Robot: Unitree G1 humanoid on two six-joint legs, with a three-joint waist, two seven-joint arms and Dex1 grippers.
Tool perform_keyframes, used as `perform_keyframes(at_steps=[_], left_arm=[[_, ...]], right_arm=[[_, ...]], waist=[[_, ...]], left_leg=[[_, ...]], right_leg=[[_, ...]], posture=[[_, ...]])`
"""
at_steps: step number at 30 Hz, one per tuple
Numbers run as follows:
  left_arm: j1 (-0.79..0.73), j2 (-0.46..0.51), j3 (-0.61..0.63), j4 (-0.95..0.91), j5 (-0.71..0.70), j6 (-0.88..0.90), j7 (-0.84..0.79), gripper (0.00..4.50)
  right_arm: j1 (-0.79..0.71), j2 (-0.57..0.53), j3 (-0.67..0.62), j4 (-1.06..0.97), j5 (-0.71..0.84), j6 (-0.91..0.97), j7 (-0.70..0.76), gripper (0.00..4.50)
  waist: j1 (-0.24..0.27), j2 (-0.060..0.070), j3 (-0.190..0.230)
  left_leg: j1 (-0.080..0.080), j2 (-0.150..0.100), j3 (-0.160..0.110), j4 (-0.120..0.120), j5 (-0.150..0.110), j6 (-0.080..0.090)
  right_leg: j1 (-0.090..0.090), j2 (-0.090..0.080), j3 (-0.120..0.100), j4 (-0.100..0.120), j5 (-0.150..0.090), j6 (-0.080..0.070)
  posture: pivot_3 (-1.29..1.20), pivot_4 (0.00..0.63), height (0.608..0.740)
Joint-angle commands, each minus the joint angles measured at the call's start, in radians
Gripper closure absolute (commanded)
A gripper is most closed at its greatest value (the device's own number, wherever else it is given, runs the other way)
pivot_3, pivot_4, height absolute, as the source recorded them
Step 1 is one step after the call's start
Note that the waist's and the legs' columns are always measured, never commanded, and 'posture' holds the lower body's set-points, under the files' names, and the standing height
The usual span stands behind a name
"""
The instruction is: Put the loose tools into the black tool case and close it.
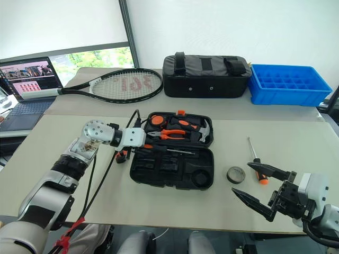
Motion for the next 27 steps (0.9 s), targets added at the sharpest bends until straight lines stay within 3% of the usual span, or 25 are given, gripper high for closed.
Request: perform_keyframes(at_steps=[1,2,4,6,11,12,18,21,27], left_arm=[[-0.009,-0.006,-0.004,0.004,0.016,0.008,0.008,3.53],[-0.008,-0.007,-0.004,0.005,0.016,0.009,0.008,3.53],[-0.010,-0.012,-0.004,0.018,0.023,0.001,0.022,2.53],[-0.015,-0.015,-0.006,0.037,0.036,-0.016,0.040,1.99],[-0.033,-0.013,0.000,0.056,0.055,-0.060,0.083,0.12],[-0.037,-0.011,0.000,0.059,0.056,-0.069,0.087,0.03],[-0.062,-0.069,0.116,-0.020,-0.146,0.017,0.042,0.03],[-0.060,-0.101,0.156,-0.044,-0.223,0.100,0.016,0.77],[-0.024,-0.124,0.140,0.030,-0.202,0.099,0.005,2.90]], right_arm=[[-0.004,0.003,-0.022,-0.028,0.007,-0.023,-0.008,0.00],[-0.003,0.003,-0.021,-0.032,0.007,-0.022,-0.011,0.00],[0.001,0.000,-0.023,-0.047,0.009,-0.015,-0.020,0.00],[0.003,-0.003,-0.024,-0.060,0.012,-0.008,-0.030,0.00],[0.007,-0.009,-0.026,-0.075,0.017,0.002,-0.044,0.00],[0.007,-0.010,-0.026,-0.076,0.017,0.003,-0.045,0.00],[0.009,-0.010,-0.023,-0.075,0.015,0.002,-0.050,0.00],[0.008,-0.010,-0.019,-0.072,0.014,0.001,-0.049,0.00],[0.008,-0.014,-0.024,-0.068,0.014,-0.001,-0.045,0.00]], waist=[[-0.001,0.000,0.000],[-0.001,0.000,0.000],[-0.001,0.000,0.000],[-0.001,0.001,0.000],[0.000,0.001,-0.001],[0.000,0.001,-0.001],[0.001,0.003,-0.002],[0.002,0.003,-0.002],[-0.003,0.006,-0.003]], left_leg=[[0.000,0.000,0.000,0.000,0.000,0.000],[0.000,0.000,0.000,0.000,0.000,0.000],[0.000,0.000,0.000,0.000,0.000,0.000],[0.000,0.000,0.000,0.000,0.000,0.000],[0.000,0.000,-0.001,0.000,0.000,0.000],[0.000,0.000,-0.001,0.000,0.000,0.000],[0.000,-0.001,-0.002,0.001,0.000,0.000],[0.000,-0.001,-0.003,0.004,0.000,0.000],[-0.001,-0.001,-0.006,0.008,0.000,0.000]], right_leg=[[0.000,0.000,0.000,0.000,0.000,0.000],[0.000,0.000,0.000,0.000,0.000,0.000],[0.000,0.000,0.000,0.000,0.000,0.000],[0.000,0.000,0.000,0.000,0.000,0.000],[0.001,0.000,0.000,0.000,0.000,0.000],[0.001,0.000,0.000,0.000,0.000,0.000],[0.001,0.000,-0.001,0.001,0.000,0.000],[0.001,0.000,-0.001,0.001,0.000,0.000],[0.002,0.001,-0.001,0.002,0.000,0.000]], posture=[[0.00,0.150,0.707],[0.00,0.150,0.707],[0.00,0.150,0.707],[0.00,0.150,0.707],[0.00,0.150,0.707],[0.00,0.150,0.707],[0.00,0.150,0.707],[0.00,0.150,0.707],[0.00,0.150,0.707]])
